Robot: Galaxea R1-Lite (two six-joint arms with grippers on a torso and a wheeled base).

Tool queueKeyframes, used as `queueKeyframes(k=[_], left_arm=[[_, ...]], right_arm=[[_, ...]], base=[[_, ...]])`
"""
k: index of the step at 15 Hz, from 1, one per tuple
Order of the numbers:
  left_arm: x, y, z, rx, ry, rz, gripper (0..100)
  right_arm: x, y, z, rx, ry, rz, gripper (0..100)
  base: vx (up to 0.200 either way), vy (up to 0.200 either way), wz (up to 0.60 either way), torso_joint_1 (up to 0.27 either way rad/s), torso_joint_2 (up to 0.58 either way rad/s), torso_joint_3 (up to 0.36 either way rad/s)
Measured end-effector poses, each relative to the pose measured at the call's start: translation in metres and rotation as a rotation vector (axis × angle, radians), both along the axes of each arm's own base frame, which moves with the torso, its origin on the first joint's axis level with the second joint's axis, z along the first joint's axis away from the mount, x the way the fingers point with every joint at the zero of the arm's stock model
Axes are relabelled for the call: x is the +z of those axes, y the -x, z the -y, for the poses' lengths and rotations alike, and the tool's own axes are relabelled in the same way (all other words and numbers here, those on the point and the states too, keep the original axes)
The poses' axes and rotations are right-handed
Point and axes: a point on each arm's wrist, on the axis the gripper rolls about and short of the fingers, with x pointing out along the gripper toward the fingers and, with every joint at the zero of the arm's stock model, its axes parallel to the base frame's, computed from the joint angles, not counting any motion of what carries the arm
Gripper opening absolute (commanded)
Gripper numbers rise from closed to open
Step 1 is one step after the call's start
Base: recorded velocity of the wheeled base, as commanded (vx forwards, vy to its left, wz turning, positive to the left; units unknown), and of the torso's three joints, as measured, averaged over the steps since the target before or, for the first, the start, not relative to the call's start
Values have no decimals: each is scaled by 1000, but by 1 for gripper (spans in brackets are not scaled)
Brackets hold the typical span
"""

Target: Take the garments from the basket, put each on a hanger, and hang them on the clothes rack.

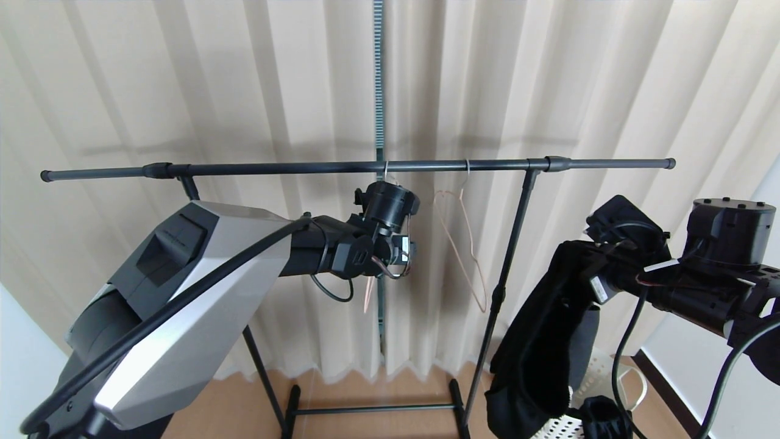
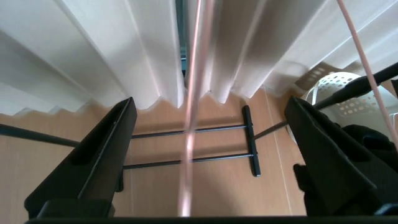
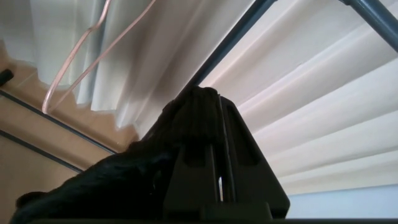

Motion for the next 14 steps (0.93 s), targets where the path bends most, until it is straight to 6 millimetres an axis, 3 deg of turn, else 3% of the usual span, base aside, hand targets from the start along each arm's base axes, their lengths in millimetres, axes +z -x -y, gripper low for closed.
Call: queueKeyframes(k=[14], left_arm=[[-2, -2, -3, 8, -26, 1, 100]], right_arm=[[-1, 1, -1, 5, 1, -4, 0]], base=[[0, 0, 0, 0, 0, 0]])
